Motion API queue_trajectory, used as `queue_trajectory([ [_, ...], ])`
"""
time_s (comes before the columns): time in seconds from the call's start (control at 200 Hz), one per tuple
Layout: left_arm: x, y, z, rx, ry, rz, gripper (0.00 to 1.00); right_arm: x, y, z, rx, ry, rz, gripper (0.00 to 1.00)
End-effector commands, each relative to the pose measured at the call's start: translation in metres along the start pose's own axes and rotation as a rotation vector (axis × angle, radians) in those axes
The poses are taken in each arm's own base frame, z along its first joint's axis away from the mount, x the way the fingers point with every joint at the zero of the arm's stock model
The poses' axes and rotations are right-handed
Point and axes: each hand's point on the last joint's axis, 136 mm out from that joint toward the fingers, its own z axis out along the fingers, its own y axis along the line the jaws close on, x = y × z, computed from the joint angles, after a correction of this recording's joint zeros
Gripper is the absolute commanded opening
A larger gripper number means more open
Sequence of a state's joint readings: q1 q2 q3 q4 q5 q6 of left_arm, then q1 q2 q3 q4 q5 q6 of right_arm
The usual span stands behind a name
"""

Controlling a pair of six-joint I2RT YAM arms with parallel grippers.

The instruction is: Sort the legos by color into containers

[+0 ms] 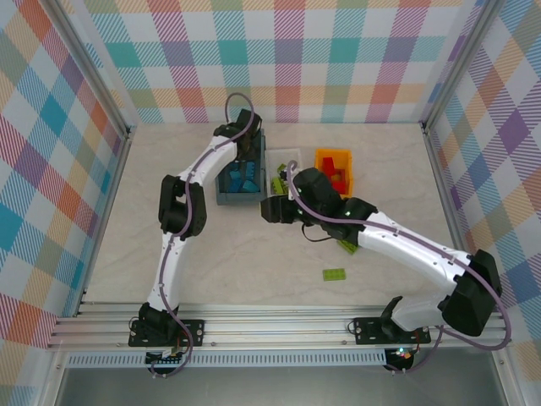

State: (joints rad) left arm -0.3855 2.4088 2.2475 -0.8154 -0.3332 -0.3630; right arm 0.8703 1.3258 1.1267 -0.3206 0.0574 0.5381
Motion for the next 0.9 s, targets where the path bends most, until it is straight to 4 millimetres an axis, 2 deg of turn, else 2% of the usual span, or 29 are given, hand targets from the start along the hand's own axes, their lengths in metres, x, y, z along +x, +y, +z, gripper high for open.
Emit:
queue_trajectory([
  [0.0,-0.039,0.000,-0.079,0.078,-0.113,-0.059,0.45,0.012,-0.031,-0.016,0.145,-0.004,0.062,0.55],
  [0.09,-0.041,-0.003,-0.119,0.116,-0.159,-0.075,0.45,0.034,-0.069,-0.030,0.305,0.027,0.154,0.54],
  [0.155,-0.037,-0.009,-0.153,0.173,-0.192,-0.085,0.45,0.058,-0.103,-0.043,0.454,0.088,0.249,0.56],
  [0.225,-0.019,-0.020,-0.186,0.233,-0.215,-0.070,0.45,0.088,-0.134,-0.060,0.584,0.169,0.372,0.56],
  [0.29,0.007,-0.033,-0.215,0.297,-0.234,-0.035,0.46,0.111,-0.148,-0.067,0.618,0.216,0.455,0.57],
  [0.345,0.033,-0.043,-0.239,0.346,-0.246,-0.006,0.46,0.128,-0.155,-0.070,0.626,0.254,0.505,0.57],
  [0.495,0.123,-0.063,-0.281,0.435,-0.235,0.086,0.49,0.166,-0.161,-0.084,0.689,0.356,0.667,0.63],
  [0.575,0.168,-0.068,-0.295,0.495,-0.239,0.157,0.50,0.182,-0.157,-0.084,0.691,0.379,0.814,0.67],
  [0.67,0.215,-0.068,-0.307,0.571,-0.241,0.244,0.50,0.192,-0.153,-0.074,0.685,0.369,0.983,0.71],
  [0.77,0.250,-0.059,-0.315,0.622,-0.247,0.296,0.50,0.195,-0.151,-0.063,0.708,0.342,1.137,0.71],
  [0.9,0.274,-0.043,-0.317,0.618,-0.229,0.298,0.49,0.199,-0.150,-0.057,0.780,0.343,1.308,0.70],
])
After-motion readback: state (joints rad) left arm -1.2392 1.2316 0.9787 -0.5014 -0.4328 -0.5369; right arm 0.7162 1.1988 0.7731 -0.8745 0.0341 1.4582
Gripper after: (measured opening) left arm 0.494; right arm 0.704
